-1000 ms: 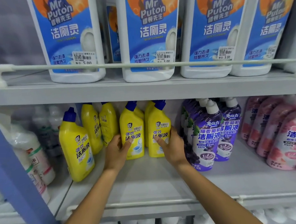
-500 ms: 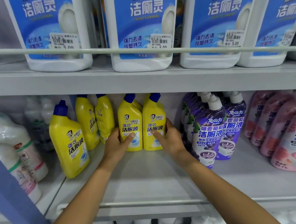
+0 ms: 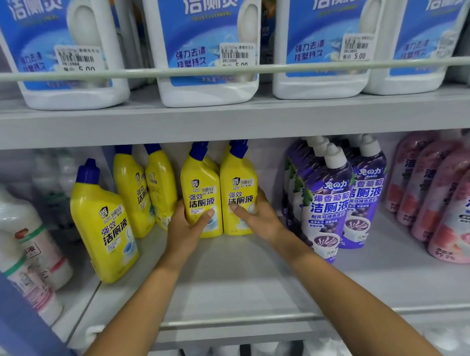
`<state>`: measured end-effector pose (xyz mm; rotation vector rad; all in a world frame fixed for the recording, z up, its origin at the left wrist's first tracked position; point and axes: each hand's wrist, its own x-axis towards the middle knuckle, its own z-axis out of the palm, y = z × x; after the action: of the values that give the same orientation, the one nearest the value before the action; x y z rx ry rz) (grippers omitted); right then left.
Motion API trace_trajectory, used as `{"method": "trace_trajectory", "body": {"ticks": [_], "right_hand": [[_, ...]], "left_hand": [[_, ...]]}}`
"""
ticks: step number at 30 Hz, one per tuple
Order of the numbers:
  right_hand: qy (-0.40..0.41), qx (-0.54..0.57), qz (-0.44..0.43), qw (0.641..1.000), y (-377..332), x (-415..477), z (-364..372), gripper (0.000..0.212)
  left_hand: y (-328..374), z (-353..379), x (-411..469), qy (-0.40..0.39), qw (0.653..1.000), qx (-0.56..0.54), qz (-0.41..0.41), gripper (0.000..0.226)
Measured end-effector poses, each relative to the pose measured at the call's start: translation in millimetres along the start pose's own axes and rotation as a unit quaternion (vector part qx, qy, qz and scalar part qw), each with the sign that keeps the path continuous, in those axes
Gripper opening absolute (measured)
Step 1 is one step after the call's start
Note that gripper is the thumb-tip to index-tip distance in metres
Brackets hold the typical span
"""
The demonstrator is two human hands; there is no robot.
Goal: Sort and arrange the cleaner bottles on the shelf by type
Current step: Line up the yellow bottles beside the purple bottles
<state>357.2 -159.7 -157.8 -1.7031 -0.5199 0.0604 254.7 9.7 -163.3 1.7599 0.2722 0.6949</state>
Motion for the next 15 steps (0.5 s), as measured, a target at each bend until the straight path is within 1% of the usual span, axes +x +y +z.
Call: {"method": "trace_trajectory", "body": {"ticks": [3,10,12,15], "right_hand": [[-0.001,0.003,-0.012,1.000,1,-1,0,0.060],[-0.012,0.000,-0.009,1.000,-3,-4,-2,0.062],[-0.026,-0.009,-0.001,1.000,-7,-5,-7,0.059],[-0.040,0.001,0.012,0.999,-14,-9,-12,0.050]], "left_hand": [[1,2,-1,0.006,1.000,0.005,-0.008,0.057],[8,2,-2,0.009,1.000,0.000,-0.023,0.043],[14,0,-2,0.001,1.000,-0.007,-0.030,0.037],[21,-7,-4,-0.021,0.999,-0.015,-0.034,0.037]]}}
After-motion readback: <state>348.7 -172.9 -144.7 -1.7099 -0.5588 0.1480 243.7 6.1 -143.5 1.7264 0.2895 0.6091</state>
